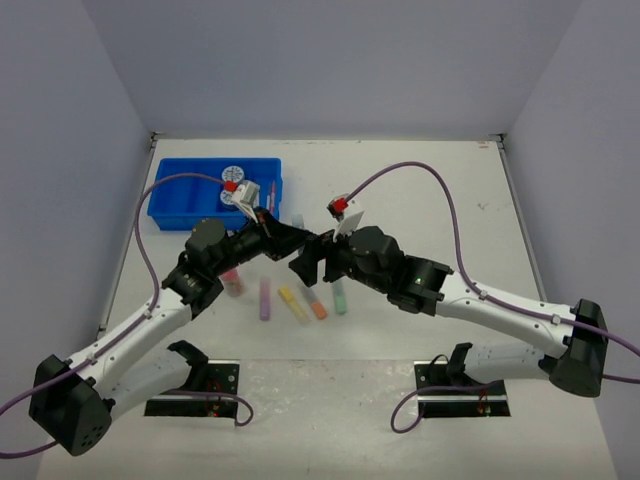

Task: Sort the stationery into containers
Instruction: Place the pen in the storage box.

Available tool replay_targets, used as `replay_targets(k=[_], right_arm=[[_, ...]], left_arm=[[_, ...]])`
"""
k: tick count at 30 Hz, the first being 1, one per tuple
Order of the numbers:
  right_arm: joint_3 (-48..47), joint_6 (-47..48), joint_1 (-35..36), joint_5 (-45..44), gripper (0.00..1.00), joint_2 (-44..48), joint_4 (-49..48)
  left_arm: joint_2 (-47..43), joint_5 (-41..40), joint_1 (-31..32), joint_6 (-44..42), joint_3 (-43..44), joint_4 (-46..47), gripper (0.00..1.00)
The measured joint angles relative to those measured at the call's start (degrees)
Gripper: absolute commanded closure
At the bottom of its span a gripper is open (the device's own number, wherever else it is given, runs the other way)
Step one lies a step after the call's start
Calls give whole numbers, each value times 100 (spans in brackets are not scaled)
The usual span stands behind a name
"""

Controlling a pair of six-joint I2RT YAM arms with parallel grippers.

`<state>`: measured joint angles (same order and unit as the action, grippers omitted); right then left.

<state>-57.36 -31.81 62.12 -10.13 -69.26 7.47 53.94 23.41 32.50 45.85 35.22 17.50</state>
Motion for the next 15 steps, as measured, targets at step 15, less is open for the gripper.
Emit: replay_targets(k=[15], right_arm=[[539,-254,-1354,-901,1,185,747]], left_arm=[[4172,-3141,-2171,-3320,5046,-2441,100]])
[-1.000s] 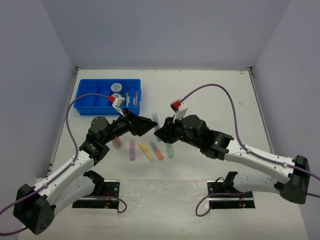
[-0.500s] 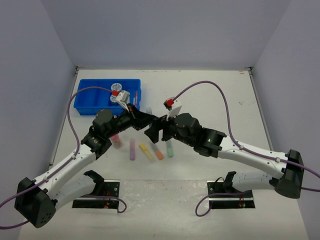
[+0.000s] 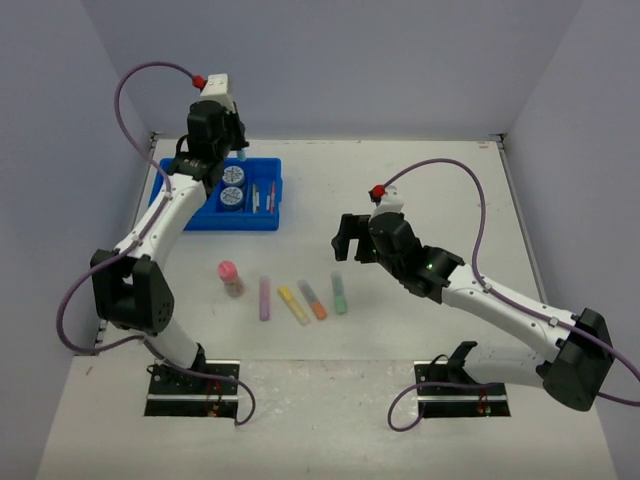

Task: Sort the stationery into containers
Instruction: Place the pen in the storage box, then pick up the pen from the center of the board.

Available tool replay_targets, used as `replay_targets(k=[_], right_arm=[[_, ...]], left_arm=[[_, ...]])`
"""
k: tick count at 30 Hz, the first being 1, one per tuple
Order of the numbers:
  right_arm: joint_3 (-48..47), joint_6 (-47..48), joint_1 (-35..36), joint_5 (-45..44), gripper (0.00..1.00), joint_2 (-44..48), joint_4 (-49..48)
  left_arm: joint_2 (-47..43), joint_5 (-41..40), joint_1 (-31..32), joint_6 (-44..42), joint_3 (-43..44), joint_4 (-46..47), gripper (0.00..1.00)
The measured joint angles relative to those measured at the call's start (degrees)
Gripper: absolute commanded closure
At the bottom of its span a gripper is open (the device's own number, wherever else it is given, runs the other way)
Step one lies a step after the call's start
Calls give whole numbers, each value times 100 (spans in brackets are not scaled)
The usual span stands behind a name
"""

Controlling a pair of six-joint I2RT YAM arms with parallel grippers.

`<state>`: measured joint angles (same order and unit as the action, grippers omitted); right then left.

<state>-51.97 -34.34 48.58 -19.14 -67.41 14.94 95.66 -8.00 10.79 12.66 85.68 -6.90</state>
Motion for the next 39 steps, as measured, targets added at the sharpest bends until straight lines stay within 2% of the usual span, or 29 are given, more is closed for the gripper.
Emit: replay_targets(k=[6,13,18,20,21,24,28,30,32,33,36,39], right_arm=[[14,62,11,123,1,139,48],[14,93,11,492,1,39,17],[23,94,11,623,1,23,-4],[27,93,11,628,1,23,-11],[29,95,11,632,1,23,-13],[29,96,11,642,1,22,-16],[16,104,11,653,4,-71,0],[-22,102,11,646,11,-230,57],[-117,68,11,606,22,-490,202],[-194,28,11,579,23,-657,309],[-607,-168,37,390,25,-1324,914],[-897,-415,244,123,32,-1920,1384]], left_arm=[[1529,210,-1097,-685,576,-388,100],[1779,230,-1305,-957,385,-507,98],[1809,-56,-1248,-1026,162,-465,74],[1868,-172,-1250,-1026,167,-494,58],[1901,-224,-1252,-1009,172,-506,41],[1988,-307,-1252,-967,172,-580,27],[1989,-240,-1252,-872,230,-726,18],[1954,-100,-1252,-781,327,-845,10],[1857,53,-1252,-578,484,-1041,4],[1776,128,-1252,-443,572,-1138,0],[1209,381,-1252,219,625,-1338,0],[23,753,-1233,1140,89,-1191,0]])
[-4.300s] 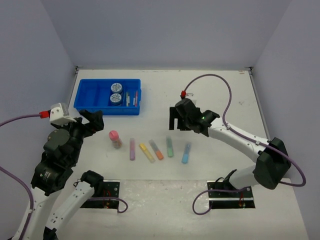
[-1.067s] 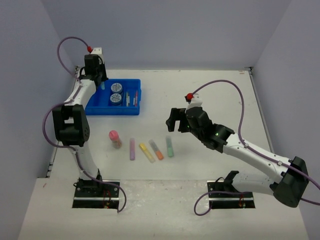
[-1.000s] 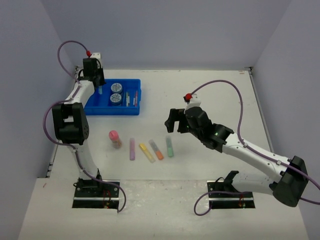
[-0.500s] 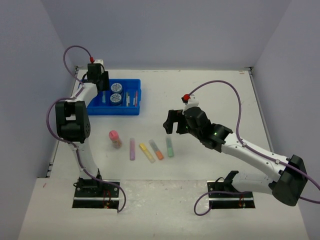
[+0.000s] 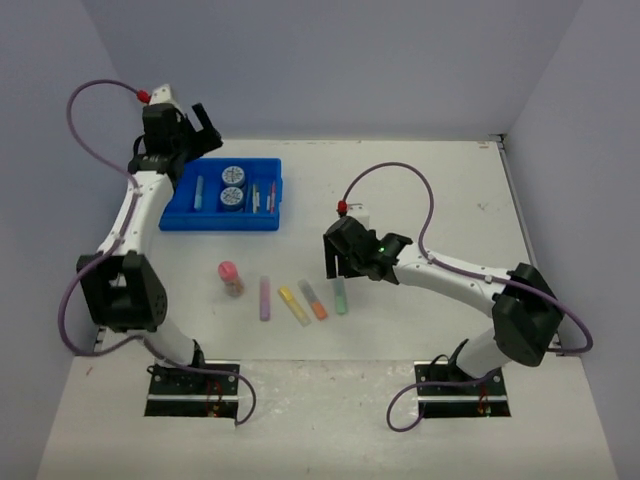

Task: Sort the stationery into containers
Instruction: Pick up the pen from the center of the board.

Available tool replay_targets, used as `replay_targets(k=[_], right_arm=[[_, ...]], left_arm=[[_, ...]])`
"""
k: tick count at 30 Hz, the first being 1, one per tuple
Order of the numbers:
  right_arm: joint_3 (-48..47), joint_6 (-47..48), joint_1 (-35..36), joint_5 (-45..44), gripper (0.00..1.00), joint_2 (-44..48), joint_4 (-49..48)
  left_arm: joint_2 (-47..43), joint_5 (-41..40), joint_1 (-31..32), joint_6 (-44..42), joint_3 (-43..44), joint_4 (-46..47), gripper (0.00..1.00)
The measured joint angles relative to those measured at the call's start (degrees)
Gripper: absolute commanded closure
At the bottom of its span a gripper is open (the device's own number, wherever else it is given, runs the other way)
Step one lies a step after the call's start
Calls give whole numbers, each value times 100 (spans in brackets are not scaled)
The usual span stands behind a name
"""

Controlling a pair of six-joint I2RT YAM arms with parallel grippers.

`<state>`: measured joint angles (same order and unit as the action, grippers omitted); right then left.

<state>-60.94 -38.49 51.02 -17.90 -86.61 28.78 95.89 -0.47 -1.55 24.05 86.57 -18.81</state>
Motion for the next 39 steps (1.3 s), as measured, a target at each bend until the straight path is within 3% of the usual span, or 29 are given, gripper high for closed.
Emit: replay_targets(k=[6,9,15,20,22,23,30,39], right_arm=[[166,-365,483,3,42,-218,491],[184,-459,563,78,45,-336,567],[180,-542,606,284,50,-996,548],[115,-565,609,463,75,-1345,403],[110,-561,612,492,98,-1353,374],[110,-562,613,510,100,-1353,358],[77,-509,635,230,100,-989,604],[-204,50,877,-464,100,1323,-164]], left_arm=[[-2620,319,710,1146,-2111,1076,0],[-3095,487,1061,1338,-2830,1291,0],[-3294,869,1095,1389,-3681,1275,0],[-3996,1117,1096,1352,-3869,1205,0],[-4253,1220,1096,1301,-3867,1209,0],[-4366,1267,1096,1280,-3865,1215,0],[-4341,2242,1284,1416,-4227,1888,0],[-3171,3218,2533,2141,-4594,3530,3]])
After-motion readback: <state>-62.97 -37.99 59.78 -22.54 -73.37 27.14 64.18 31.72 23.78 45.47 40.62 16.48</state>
